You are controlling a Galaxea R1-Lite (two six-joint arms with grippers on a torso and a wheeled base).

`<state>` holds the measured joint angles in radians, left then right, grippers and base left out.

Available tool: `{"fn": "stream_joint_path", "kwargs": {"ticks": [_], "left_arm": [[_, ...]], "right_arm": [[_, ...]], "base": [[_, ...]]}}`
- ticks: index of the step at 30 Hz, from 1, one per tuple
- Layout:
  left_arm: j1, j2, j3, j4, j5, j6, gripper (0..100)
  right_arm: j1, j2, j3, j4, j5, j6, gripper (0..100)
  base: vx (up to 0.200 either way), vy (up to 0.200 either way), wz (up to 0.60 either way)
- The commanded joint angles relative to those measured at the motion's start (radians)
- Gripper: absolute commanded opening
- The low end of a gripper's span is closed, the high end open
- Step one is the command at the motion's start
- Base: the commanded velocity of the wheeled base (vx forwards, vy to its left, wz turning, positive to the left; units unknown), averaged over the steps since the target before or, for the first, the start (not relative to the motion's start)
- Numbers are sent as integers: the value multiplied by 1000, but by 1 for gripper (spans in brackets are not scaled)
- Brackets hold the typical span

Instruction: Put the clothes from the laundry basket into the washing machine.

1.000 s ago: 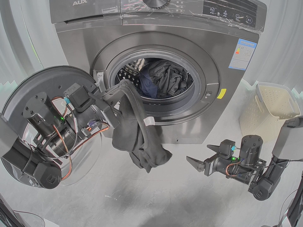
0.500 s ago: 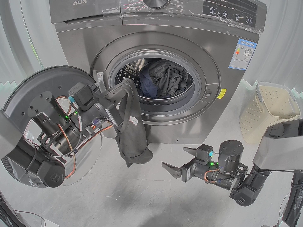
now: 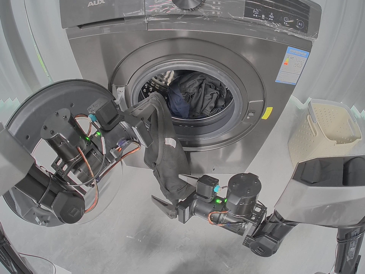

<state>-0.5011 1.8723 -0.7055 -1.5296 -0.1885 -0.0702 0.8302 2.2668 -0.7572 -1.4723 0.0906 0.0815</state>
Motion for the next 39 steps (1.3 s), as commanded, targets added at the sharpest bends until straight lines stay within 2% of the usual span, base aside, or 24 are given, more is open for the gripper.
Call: {"fn": "stream_joint_path", "kwargs": {"ticks": [1,10,16,20,22,25,31,34,39], "left_arm": [[-4,14,-3,-1,1,0,0],[-11,14,-5,0,15,0,0],[-20,13,-5,-1,15,1,0],[-22,11,-5,-1,15,1,0],[-20,10,-5,-1,15,1,0],[-20,11,-5,-1,15,1,0],[-20,11,-5,-1,15,0,0],[-20,8,-6,-1,15,1,0],[-20,11,-6,-1,15,0,0]], "right_arm": [[36,66,-73,0,1,0,100],[76,160,-194,6,1,1,100],[18,252,-338,53,-8,-2,100],[-17,275,-393,73,-17,-9,100],[-34,283,-402,73,-20,-14,100],[-48,284,-402,73,-48,-16,100],[-80,275,-401,86,-55,-14,100],[-105,270,-404,93,-81,-16,100],[-134,269,-413,101,-86,-14,100]], "base": [[0,0,0],[0,0,0],[0,0,0],[0,0,0],[0,0,0],[0,0,0],[0,0,0],[0,0,0],[0,0,0]]}}
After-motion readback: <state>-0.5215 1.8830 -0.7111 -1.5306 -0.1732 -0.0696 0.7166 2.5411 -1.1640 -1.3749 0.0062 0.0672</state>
